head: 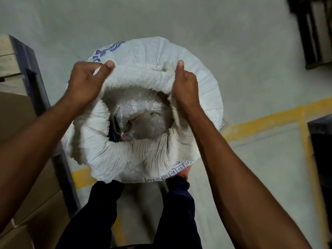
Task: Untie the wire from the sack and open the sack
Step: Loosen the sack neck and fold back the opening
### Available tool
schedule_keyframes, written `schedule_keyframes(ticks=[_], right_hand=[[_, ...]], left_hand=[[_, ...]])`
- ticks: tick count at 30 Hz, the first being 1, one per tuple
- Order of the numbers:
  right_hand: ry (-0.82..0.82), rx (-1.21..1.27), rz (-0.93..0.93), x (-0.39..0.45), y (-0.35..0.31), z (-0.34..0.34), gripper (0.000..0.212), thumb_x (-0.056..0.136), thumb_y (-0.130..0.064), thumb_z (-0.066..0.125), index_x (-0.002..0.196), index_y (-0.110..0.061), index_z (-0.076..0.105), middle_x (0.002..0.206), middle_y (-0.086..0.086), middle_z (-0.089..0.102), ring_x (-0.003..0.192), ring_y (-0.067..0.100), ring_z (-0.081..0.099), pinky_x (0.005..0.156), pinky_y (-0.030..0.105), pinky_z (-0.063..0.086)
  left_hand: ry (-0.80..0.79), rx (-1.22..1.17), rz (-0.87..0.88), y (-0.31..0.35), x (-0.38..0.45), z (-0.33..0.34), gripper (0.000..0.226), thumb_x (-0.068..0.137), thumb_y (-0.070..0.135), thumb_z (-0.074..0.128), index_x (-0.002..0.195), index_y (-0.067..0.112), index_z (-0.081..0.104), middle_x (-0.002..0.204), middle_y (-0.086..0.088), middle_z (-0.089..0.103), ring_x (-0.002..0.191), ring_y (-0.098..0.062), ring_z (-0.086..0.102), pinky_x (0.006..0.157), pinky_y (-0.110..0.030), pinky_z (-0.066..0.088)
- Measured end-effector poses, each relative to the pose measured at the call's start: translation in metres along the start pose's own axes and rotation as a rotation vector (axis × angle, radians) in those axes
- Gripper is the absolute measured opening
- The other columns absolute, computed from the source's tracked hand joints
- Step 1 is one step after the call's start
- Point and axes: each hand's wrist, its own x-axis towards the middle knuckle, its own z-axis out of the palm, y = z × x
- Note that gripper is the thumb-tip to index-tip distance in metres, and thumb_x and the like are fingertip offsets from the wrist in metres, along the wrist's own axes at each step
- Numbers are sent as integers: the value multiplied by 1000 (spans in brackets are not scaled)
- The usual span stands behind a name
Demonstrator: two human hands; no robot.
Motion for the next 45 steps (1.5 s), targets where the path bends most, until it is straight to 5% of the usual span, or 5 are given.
schedule_keyframes(ticks=[11,16,24,32,45], right_hand=[[-158,-317,-8,40,-37,-27,71,108,-65,24,61,-16,45,67,0,54,65,14,52,65,34,37],[-266,-330,167,36,-31,-21,93,102,-75,15,128,-2,67,132,17,67,117,28,62,91,31,37],[149,-287,-15,-2,-1,5,64,103,-72,26,70,-22,49,79,-2,65,87,28,65,89,45,50],[461,-428,85,-81,41,19,76,96,-74,30,145,-21,52,153,7,51,142,32,45,111,57,35],[485,74,112,-80,44,18,46,113,-43,31,90,-14,58,94,12,70,98,39,63,80,36,38]], left_hand=[[-18,-197,-469,0,44,-18,89,53,100,64,91,20,59,96,-6,48,82,-27,40,69,-32,34],[68,-299,-566,2,39,-4,58,74,76,78,78,21,61,80,3,56,67,-12,50,67,-21,40],[265,-153,-241,-6,12,19,66,91,57,69,52,11,42,43,8,31,46,-6,24,56,-27,30],[539,245,-394,7,-62,40,69,93,79,45,129,23,60,140,-10,59,135,-32,50,114,-49,39],[349,91,-378,0,-59,29,72,105,65,37,96,0,67,99,-18,69,97,-35,64,87,-42,46]])
